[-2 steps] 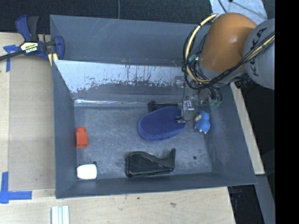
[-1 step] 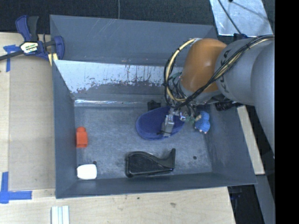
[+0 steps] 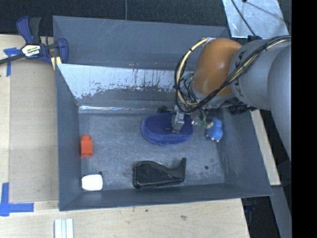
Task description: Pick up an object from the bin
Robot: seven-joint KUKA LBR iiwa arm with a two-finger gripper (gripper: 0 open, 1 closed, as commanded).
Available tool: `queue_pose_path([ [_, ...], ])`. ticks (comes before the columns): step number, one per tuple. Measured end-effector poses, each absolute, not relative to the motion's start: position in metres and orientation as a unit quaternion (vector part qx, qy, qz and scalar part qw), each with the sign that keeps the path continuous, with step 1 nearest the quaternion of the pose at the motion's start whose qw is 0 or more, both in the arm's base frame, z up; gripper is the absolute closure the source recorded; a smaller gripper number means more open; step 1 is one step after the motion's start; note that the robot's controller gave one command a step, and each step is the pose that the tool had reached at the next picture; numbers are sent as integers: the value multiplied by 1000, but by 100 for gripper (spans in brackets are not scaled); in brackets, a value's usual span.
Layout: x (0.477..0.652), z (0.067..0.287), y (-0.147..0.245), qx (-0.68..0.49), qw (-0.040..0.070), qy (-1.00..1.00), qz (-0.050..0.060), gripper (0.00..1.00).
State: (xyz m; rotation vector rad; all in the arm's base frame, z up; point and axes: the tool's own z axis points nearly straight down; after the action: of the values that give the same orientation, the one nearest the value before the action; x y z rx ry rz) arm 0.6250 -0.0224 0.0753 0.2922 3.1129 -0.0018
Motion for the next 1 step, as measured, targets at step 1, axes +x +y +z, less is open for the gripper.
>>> queue_pose_path([
  [1, 604, 181, -62, 114, 6, 993, -1, 100],
])
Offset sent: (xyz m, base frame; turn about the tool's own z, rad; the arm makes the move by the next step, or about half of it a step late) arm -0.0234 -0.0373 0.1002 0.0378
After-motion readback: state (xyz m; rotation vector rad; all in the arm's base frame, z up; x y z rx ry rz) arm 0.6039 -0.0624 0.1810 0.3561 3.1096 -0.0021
